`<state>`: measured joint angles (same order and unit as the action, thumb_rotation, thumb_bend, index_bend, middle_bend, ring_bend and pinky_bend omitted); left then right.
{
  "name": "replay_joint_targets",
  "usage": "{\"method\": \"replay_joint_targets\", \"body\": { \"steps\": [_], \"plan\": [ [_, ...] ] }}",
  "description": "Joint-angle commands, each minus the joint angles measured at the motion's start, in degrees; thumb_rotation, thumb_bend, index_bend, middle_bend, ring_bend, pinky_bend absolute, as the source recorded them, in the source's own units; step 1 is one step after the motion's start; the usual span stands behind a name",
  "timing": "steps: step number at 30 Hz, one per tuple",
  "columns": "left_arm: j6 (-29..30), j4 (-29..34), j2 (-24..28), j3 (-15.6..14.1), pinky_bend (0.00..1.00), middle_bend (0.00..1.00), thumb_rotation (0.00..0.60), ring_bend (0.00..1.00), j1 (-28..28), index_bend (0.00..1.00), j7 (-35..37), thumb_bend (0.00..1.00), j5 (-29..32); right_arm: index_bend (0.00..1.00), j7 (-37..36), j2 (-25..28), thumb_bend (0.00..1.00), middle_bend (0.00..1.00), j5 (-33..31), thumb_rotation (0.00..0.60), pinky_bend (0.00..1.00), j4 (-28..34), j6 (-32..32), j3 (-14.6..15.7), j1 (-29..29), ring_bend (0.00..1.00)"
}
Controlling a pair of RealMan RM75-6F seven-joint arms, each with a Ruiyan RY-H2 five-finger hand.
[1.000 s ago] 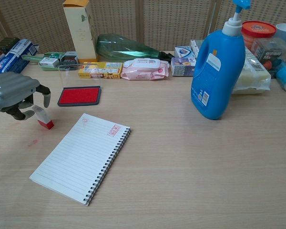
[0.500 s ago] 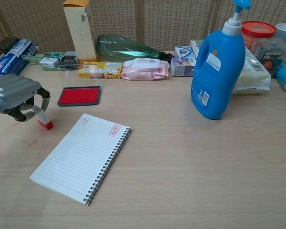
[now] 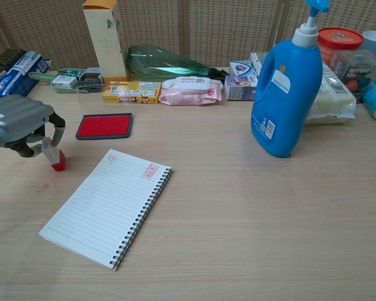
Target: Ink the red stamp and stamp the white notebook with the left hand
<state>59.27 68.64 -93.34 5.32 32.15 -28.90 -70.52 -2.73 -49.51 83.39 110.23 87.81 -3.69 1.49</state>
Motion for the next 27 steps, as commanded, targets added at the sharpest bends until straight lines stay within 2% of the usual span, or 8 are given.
{"method": "replay_joint_targets", "body": {
  "steps": [1, 13, 14, 16, 21, 27],
  "plan": [
    [0.22, 0.15, 0.23, 0.08, 1.00, 1.00, 0.600, 1.00, -0.03, 0.60, 0.48, 0.40, -0.15, 0.06, 0.06, -0.02, 0.08, 0.02, -0.02, 0.600, 0.00, -0.01, -0.02, 0.01, -0.01, 0.00],
    [1.28, 3.32, 3.31, 3.28, 1.00, 1.00, 0.600, 1.00, 0.34, 0.60, 4.95, 0.40, 0.84, 0.06, 0.91, -0.31, 0.08, 0.02, 0.22, 0.600, 0.00, 0.17, -0.18, 0.23, -0.10, 0.00],
    [0.61, 3.31, 3.99, 5.16, 1.00, 1.00, 0.600, 1.00, 1.17, 0.60, 5.77, 0.40, 2.22, 0.06, 1.41, -0.53, 0.08, 0.02, -0.09, 0.600, 0.00, 0.06, -0.66, 0.22, -0.33, 0.00],
    [-1.58, 2.82, 4.49, 6.83, 1.00, 1.00, 0.600, 1.00, 2.64, 0.60, 6.06, 0.40, 4.12, 0.06, 2.10, -0.88, 0.08, 0.02, -1.03, 0.600, 0.00, -0.01, -1.34, -0.06, -0.76, 0.00],
    [-6.02, -0.77, 3.36, 9.70, 1.00, 1.00, 0.600, 1.00, 6.57, 0.60, 6.11, 0.40, 7.84, 0.06, 3.66, -1.57, 0.08, 0.02, -4.09, 0.600, 0.00, -0.30, -2.99, -1.08, -1.87, 0.00],
    [-10.88, -7.58, -0.65, 10.65, 1.00, 1.00, 0.600, 1.00, 10.90, 0.60, 6.19, 0.40, 10.58, 0.06, 5.21, -2.32, 0.08, 0.02, -7.88, 0.600, 0.00, -0.84, -4.94, -2.08, -3.02, 0.00]
  ]
}}
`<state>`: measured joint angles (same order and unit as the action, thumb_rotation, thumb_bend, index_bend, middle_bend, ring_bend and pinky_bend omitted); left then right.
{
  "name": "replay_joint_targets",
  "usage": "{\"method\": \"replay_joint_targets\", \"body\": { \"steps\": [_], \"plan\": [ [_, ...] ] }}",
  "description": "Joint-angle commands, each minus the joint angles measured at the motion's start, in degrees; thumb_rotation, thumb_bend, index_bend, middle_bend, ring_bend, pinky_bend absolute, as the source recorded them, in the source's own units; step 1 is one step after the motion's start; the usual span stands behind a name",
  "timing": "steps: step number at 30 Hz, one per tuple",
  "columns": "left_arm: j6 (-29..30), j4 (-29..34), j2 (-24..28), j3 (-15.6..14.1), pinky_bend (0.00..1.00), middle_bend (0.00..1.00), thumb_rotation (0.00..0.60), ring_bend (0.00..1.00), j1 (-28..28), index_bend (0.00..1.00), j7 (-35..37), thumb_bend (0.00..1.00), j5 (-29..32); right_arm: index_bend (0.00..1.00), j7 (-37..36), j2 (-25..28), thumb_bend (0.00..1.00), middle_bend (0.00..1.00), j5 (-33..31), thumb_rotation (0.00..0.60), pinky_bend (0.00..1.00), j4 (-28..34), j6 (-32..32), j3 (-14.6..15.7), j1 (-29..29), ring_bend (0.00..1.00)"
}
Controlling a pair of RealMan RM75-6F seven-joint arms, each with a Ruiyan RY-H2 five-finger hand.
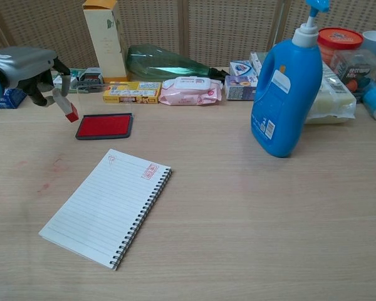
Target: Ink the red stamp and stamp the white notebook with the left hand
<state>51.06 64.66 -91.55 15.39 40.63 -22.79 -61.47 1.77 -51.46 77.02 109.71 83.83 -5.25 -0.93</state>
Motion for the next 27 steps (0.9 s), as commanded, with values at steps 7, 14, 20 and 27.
{"method": "replay_joint_targets", "body": {
  "steps": [7, 14, 20, 27],
  "plan": [
    [-6.41, -11.54, -7.71, -0.04, 1.00, 1.00, 0.600, 1.00, 5.75, 0.60, 1.66, 0.40, 2.04, 0.06, 2.26, -1.20, 0.08, 0.02, -5.49, 0.600, 0.00, -1.34, -2.69, -1.69, -1.82, 0.00],
    [-6.81, -16.23, -10.82, -0.75, 1.00, 1.00, 0.600, 1.00, 7.06, 0.60, 4.00, 0.40, 0.68, 0.06, 2.16, -1.16, 0.08, 0.02, -6.45, 0.600, 0.00, -1.48, -2.81, -2.08, -2.02, 0.00],
    [-6.81, -18.00, -12.12, -1.81, 1.00, 1.00, 0.600, 1.00, 7.01, 0.60, 4.53, 0.40, -0.10, 0.06, 1.57, -0.86, 0.08, 0.02, -5.76, 0.600, 0.00, -1.26, -2.62, -1.84, -1.83, 0.00],
    [-6.70, -19.61, -13.19, -1.87, 1.00, 1.00, 0.600, 1.00, 7.34, 0.60, 4.71, 0.40, -0.30, 0.06, 0.80, -0.51, 0.08, 0.02, -5.52, 0.600, 0.00, -1.29, -2.49, -1.80, -1.68, 0.00]
  ]
}}
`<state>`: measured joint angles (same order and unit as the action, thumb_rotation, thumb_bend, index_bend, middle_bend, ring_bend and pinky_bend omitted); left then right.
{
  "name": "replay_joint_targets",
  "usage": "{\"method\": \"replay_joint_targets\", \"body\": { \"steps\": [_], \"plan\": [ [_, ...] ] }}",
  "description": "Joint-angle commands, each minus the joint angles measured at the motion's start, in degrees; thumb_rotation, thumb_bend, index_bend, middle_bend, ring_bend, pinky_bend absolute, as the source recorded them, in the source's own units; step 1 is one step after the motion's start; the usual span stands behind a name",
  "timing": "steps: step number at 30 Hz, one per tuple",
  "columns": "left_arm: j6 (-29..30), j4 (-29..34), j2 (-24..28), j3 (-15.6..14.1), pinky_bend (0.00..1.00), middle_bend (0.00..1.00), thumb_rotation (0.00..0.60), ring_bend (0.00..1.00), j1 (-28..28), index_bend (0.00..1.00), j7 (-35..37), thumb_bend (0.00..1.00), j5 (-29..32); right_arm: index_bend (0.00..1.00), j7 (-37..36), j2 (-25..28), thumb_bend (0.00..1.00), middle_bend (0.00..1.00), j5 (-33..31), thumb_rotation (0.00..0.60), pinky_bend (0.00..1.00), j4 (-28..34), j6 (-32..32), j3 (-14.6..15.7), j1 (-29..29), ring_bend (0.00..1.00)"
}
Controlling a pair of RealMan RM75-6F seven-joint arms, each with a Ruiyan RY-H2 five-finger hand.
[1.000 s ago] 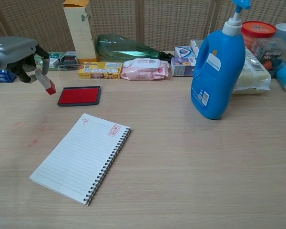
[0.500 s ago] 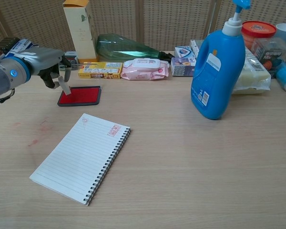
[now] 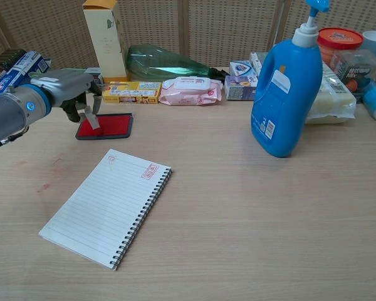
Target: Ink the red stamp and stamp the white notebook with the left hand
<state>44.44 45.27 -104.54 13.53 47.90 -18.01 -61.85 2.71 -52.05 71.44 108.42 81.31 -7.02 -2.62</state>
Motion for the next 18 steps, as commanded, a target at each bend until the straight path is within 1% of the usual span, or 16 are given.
{"method": "replay_joint_targets", "body": {
  "steps": [1, 12, 18],
  "plan": [
    [-0.21, -0.43, -0.38, -0.02, 1.00, 1.00, 0.600, 1.00, 0.10, 0.60, -0.16, 0.40, 0.17, 0.06, -0.27, 0.14, 0.08, 0.02, 0.09, 0.600, 0.00, 0.02, 0.02, -0.05, 0.00, 0.00],
    [-0.73, -2.69, -1.75, -0.33, 1.00, 1.00, 0.600, 1.00, -0.15, 0.60, -0.28, 0.40, 0.47, 0.06, -1.07, 0.54, 0.08, 0.02, 0.67, 0.600, 0.00, 0.17, 0.31, 0.16, 0.28, 0.00],
    [0.91, -0.64, -0.58, -0.07, 1.00, 1.00, 0.600, 1.00, -0.39, 0.60, 0.15, 0.40, -0.42, 0.06, -1.29, 0.66, 0.08, 0.02, 1.09, 0.600, 0.00, 0.31, 0.30, 0.37, 0.35, 0.00]
  ]
}}
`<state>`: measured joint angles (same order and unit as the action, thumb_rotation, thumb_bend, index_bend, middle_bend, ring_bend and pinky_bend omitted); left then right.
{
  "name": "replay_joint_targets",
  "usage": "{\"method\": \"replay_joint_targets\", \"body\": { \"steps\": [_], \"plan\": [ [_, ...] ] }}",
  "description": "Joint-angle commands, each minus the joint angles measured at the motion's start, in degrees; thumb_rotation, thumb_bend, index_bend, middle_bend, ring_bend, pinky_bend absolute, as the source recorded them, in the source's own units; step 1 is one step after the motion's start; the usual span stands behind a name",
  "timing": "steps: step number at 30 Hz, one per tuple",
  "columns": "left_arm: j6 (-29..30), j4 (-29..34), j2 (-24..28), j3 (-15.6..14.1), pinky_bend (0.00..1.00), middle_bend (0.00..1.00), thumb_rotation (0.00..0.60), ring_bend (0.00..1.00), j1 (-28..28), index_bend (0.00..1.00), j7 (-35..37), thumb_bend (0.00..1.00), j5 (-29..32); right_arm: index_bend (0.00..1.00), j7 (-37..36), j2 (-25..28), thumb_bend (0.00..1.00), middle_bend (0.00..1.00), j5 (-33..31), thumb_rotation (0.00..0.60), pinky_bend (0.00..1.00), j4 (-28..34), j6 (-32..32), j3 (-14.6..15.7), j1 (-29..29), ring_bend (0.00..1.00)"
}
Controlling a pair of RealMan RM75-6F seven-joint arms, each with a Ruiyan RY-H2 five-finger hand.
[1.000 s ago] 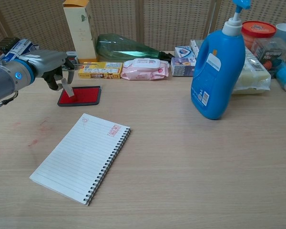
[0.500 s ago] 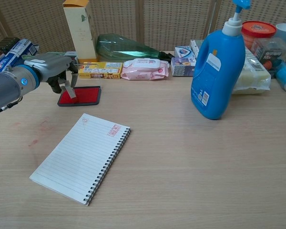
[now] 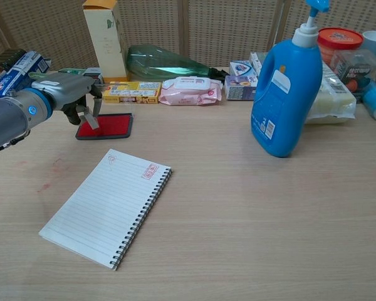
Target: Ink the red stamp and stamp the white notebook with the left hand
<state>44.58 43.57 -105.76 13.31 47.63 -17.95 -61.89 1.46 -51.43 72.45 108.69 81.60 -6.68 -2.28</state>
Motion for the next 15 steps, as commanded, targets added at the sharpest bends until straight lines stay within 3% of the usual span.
{"method": "replay_joint_targets", "body": {
  "steps": [1, 15],
  "plan": [
    [1.19, 1.77, 1.06, 0.22, 1.00, 1.00, 0.600, 1.00, -0.20, 0.60, 0.08, 0.40, -0.53, 0.06, -0.05, 0.05, 0.08, 0.02, 0.15, 0.600, 0.00, 0.04, 0.05, 0.04, 0.02, 0.00],
    [8.23, 22.48, 12.46, 0.51, 1.00, 1.00, 0.600, 1.00, -2.67, 0.60, -4.42, 0.40, -1.97, 0.06, -0.62, 0.32, 0.08, 0.02, 1.08, 0.600, 0.00, 0.27, 0.07, 0.36, 0.09, 0.00]
  ]
}}
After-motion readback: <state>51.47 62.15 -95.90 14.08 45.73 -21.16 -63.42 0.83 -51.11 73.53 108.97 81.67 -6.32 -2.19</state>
